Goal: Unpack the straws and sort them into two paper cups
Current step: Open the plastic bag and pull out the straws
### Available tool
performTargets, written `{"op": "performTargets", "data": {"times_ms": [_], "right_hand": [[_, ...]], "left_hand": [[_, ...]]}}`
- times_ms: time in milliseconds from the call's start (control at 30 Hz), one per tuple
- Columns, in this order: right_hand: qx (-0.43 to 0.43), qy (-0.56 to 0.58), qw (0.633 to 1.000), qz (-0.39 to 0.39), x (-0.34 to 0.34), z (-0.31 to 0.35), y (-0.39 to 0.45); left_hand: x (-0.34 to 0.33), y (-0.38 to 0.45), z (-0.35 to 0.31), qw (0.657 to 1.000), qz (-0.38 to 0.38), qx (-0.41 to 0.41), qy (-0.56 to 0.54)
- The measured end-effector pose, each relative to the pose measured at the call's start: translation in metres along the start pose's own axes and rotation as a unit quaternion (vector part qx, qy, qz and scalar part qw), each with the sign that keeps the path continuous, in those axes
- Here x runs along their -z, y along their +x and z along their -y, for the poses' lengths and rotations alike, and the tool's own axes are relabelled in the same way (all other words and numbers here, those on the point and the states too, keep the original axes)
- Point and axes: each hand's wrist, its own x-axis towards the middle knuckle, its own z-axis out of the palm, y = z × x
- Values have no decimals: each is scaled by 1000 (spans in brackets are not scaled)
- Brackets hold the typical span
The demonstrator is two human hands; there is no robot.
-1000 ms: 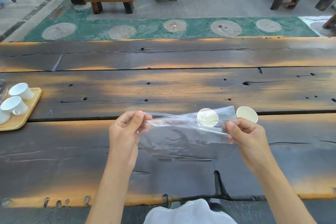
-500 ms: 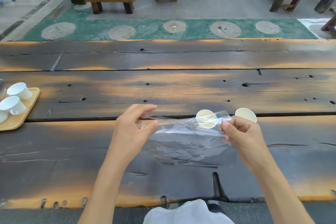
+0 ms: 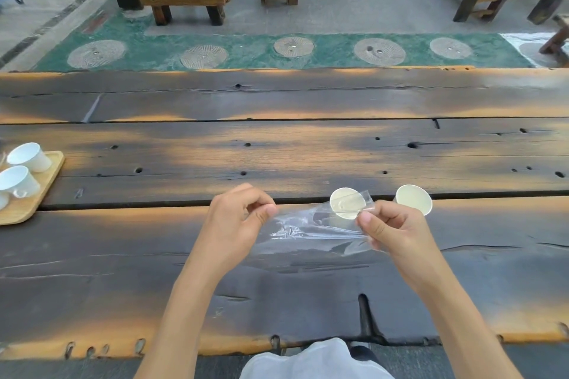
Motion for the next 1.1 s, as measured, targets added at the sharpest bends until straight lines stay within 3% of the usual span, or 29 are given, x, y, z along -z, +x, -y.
{"op": "performTargets", "data": {"times_ms": [167,300,400,600,733,833,933,1033,1100], "right_hand": [[-14,-5,1000,6,-5,0,0],[-15,-28,999,22,-11,1,0],[-9,-21,999,26,-11,0,1],[-4,-36,999,33,-12,1,0],[-4,-26,1000,15,-12,2,-1],[11,10,1000,6,-16,5,-1],[42,51,998,-9,-27,11,0],[78,65,994,-34,-41,17,4],[89,106,989,-52,-51,25,6]], "left_hand": [[2,1,-10,1000,12,10,-1],[-11,2,-11,998,52,-38,1],[-16,5,-10,999,27,-45,-15],[-9,11,-11,998,-32,9,-55],[-1,11,-13,991,-32,54,-118],[5,9,-7,989,-117,30,-83],[12,1,-2,954,-289,51,-67],[9,-7,2,896,-398,87,-178],[-11,-8,7,853,-406,161,-286]]}}
